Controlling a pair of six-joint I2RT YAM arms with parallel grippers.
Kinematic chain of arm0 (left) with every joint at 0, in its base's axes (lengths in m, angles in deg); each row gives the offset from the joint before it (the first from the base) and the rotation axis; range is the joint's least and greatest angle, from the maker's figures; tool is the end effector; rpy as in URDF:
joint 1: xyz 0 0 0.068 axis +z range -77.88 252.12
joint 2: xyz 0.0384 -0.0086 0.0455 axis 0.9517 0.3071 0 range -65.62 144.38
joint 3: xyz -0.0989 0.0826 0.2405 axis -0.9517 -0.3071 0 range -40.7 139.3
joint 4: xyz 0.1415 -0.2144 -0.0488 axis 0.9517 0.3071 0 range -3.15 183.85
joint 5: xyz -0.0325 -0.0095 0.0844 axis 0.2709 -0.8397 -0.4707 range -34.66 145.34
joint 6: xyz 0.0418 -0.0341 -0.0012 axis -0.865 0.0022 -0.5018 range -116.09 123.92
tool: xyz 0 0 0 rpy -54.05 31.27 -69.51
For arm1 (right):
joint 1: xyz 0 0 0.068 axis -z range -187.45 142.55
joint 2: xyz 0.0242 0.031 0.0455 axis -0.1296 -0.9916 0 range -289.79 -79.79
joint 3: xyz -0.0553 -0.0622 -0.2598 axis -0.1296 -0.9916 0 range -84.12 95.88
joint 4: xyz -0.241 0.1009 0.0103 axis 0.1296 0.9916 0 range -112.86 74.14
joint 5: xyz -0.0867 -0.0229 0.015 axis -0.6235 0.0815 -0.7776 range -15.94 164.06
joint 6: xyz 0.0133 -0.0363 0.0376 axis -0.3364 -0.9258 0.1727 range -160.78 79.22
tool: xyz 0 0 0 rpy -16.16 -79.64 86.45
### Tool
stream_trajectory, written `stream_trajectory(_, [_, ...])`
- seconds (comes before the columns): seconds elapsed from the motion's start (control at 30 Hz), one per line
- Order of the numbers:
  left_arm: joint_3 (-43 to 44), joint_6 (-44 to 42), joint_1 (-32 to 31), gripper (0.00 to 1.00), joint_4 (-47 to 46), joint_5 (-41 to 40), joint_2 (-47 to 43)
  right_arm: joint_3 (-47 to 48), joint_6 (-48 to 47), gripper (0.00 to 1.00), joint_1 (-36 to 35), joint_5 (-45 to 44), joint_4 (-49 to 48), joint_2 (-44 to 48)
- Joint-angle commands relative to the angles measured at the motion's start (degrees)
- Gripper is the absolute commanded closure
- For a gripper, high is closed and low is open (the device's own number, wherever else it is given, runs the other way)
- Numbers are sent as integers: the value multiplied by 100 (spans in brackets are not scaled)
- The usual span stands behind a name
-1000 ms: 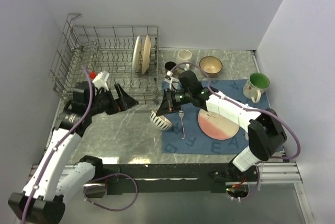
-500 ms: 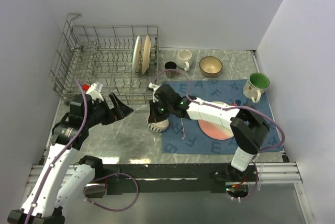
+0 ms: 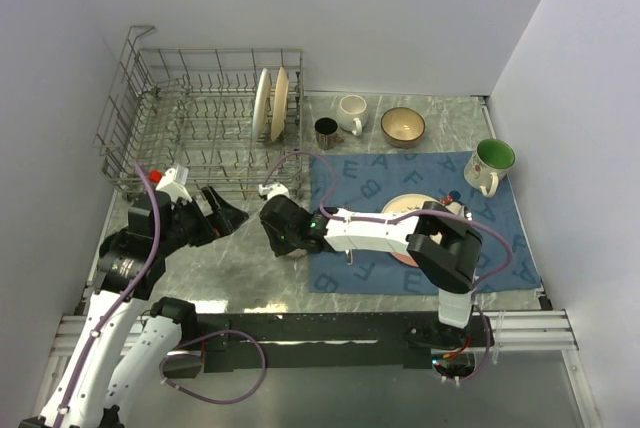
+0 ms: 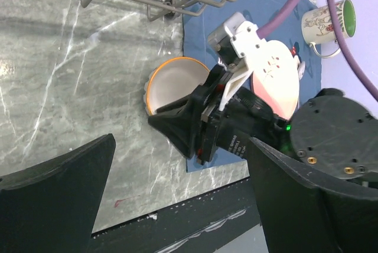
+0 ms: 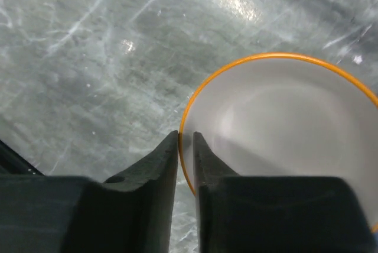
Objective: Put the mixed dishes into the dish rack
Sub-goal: Grab a bowl with the left arm
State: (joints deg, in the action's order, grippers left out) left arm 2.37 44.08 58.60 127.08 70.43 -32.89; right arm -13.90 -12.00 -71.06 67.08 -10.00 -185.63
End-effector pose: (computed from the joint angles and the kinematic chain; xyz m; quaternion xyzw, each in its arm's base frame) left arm 0.1166 -0.0374 0.3053 -0.1338 0.8501 -0.3256 0.3917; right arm 0.1812 0.3551 0.1917 -0.2588 0.8971 0.2158 0.2859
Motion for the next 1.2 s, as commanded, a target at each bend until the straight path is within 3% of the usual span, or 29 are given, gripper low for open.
stream_trajectory(0.0, [52, 114, 7, 1, -33, -6, -47, -78, 207, 57, 16, -462, 217, 54])
stream_trajectory(0.17, [105, 176, 7, 0, -260, 116, 14, -446, 480, 36, 7, -453, 155, 721])
stream_trajectory(0.4, [114, 159, 7, 1, -779, 441, 426, -877, 954, 28, 68, -611, 453, 2093])
stream_trajectory(0.53, [-149, 237, -194, 1, -1550, 530, 831, -1220, 1305, 26, 463, -629, 787, 2935])
stream_trajectory(0.63, [-168, 378, -1045, 1, -1991, -144, 1313, -1650, 1447, 25, 955, -454, 946, 3446])
stream_trajectory(0.67, [-115, 413, -1622, 1, -2062, -565, 1680, -1730, 1455, 25, 1069, -418, 1007, 3569])
stream_trajectory(0.77, [253, 431, -2442, 1, -2238, -1033, 2593, -1888, 1342, 25, 1474, -400, 1157, 3991])
stream_trajectory(0.97, [1396, 141, -3419, 1, -1941, -2079, 4457, -1959, 1297, 26, 2160, -339, 1649, 4423])
stream_trajectory(1.17, [2169, 10, -3789, 10, -1562, -2722, 5681, -2249, 1350, 26, 2678, -190, 1737, 4730])
